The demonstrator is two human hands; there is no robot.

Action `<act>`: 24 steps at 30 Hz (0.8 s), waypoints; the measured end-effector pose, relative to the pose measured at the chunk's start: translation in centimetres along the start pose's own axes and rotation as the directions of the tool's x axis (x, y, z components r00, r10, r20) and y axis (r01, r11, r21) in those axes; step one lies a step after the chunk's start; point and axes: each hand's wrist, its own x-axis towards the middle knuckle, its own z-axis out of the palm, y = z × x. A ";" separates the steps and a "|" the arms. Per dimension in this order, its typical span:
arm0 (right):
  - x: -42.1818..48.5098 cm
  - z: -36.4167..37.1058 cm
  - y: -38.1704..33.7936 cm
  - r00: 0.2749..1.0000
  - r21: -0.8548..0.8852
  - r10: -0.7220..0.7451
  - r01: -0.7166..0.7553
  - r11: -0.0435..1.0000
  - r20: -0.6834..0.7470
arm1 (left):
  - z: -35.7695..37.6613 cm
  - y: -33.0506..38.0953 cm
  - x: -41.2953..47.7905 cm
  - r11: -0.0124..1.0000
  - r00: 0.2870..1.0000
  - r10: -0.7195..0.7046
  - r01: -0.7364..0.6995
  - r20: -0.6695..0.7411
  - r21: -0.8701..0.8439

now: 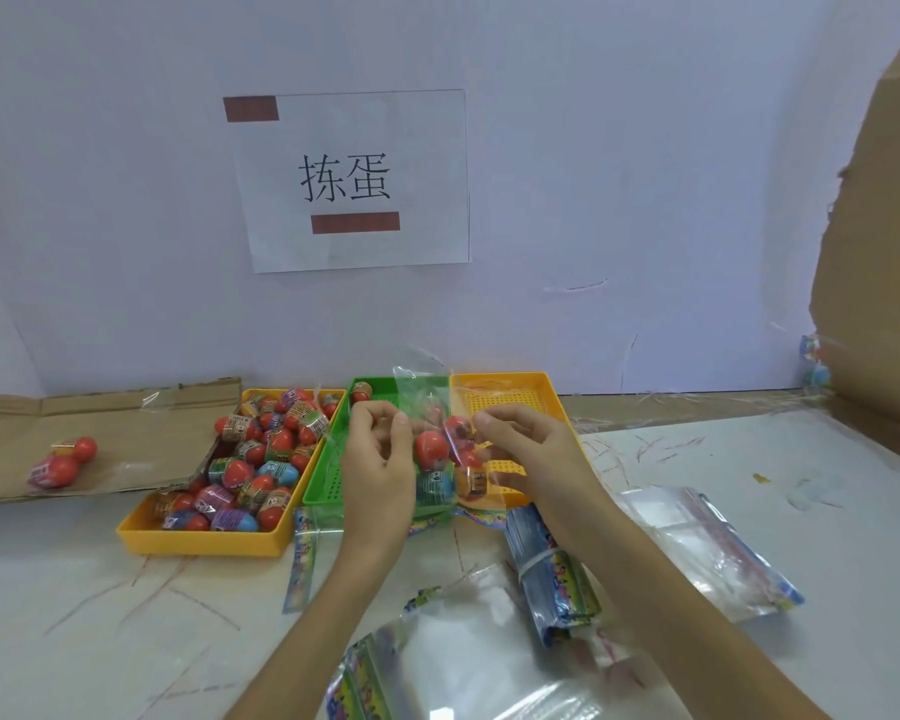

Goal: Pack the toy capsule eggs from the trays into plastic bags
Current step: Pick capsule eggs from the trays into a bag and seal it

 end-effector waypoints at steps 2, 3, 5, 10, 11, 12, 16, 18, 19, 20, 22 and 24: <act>0.0 0.0 0.1 1.000 -0.047 -0.006 0.004 0.999 -0.027 | 0.1 0.1 -0.2 0.999 1.000 0.021 -0.021 0.018 0.028; 0.1 0.0 0.3 0.999 -0.056 0.002 -0.004 0.998 -0.039 | 0.1 0.3 -0.3 0.999 0.999 0.022 -0.023 0.037 0.038; 0.3 -0.2 0.5 0.998 -0.052 0.020 -0.023 0.998 -0.055 | 0.2 0.5 -0.5 0.999 0.998 0.020 -0.023 0.061 0.049; 0.5 -0.7 0.5 0.993 0.024 0.027 -0.024 0.999 -0.113 | 0.2 0.9 -0.7 1.000 1.000 -0.002 0.002 -0.010 0.024; 0.5 -0.6 0.5 0.993 0.015 0.007 -0.005 1.000 -0.120 | 0.2 1.0 -0.7 1.000 1.000 -0.007 0.008 -0.028 0.022; 0.4 -0.5 0.5 0.992 -0.004 -0.019 0.019 1.000 -0.123 | 0.2 1.0 -0.7 1.000 0.999 -0.018 0.019 -0.036 0.021; 0.3 0.0 0.5 0.985 -0.078 -0.121 0.112 0.991 -0.119 | 0.1 0.9 -0.4 0.990 0.992 -0.127 0.128 0.017 -0.053; 0.3 0.1 0.4 0.985 -0.083 -0.139 0.130 0.988 -0.107 | 0.0 0.8 -0.4 0.978 0.981 -0.178 0.185 0.074 -0.096; 0.3 0.1 0.4 0.984 -0.080 -0.143 0.135 0.988 -0.105 | 0.0 0.9 -0.4 0.969 0.974 -0.200 0.213 0.105 -0.129; 0.3 0.0 0.3 0.984 -0.070 -0.145 0.139 0.988 -0.106 | 0.0 1.1 -0.4 0.957 0.966 -0.220 0.241 0.139 -0.163; 0.2 -0.1 0.3 0.983 -0.050 -0.143 0.139 0.989 -0.110 | 0.0 1.3 -0.5 0.933 0.946 -0.253 0.294 0.205 -0.207; 0.2 -0.1 0.2 0.984 -0.026 -0.143 0.141 0.990 -0.108 | 0.1 1.4 -0.4 0.918 0.931 -0.275 0.328 0.240 -0.224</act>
